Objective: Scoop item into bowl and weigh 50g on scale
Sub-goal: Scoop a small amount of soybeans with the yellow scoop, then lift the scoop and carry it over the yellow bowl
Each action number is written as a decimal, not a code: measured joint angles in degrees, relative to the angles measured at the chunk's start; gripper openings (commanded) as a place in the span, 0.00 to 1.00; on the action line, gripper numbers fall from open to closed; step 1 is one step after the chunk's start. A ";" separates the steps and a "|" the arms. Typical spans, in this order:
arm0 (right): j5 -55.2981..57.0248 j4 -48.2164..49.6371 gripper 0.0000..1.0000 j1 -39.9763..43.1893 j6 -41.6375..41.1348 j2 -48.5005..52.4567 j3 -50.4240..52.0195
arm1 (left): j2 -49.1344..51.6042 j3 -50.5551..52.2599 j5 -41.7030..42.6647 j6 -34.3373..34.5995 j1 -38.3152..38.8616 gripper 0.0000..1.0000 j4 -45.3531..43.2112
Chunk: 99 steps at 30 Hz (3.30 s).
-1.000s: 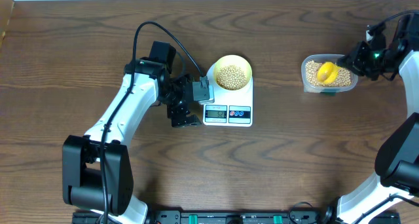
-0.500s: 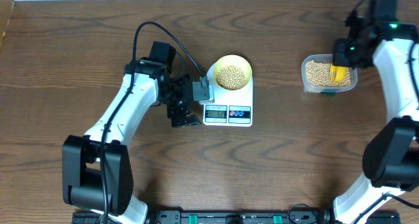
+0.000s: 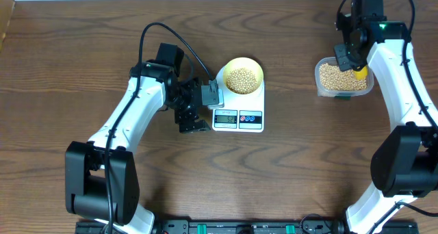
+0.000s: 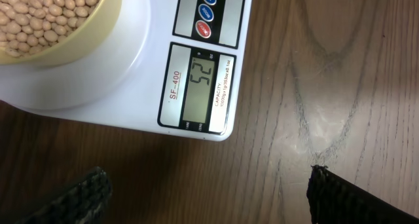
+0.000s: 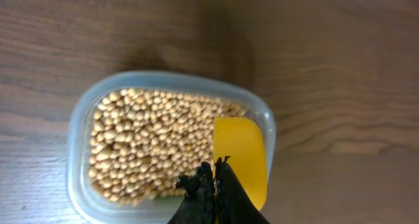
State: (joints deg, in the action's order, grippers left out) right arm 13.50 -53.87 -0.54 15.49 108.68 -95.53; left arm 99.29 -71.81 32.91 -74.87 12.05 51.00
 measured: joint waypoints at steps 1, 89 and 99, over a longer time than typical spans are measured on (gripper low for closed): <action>0.11 0.42 0.01 -0.02 0.68 0.00 0.00 | 0.00 0.00 0.00 0.00 0.00 0.98 0.00; -46.99 21.90 0.01 -6.23 4.28 -0.11 -11.23 | 0.00 0.00 0.00 0.00 0.00 0.98 -0.02; -51.39 10.82 0.01 -8.81 0.17 -0.11 -11.21 | 0.00 0.00 0.00 0.00 0.00 0.98 0.02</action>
State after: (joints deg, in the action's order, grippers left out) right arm -37.89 -43.05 -9.34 15.66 108.57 -106.74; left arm 99.29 -71.81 32.91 -74.87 12.05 51.03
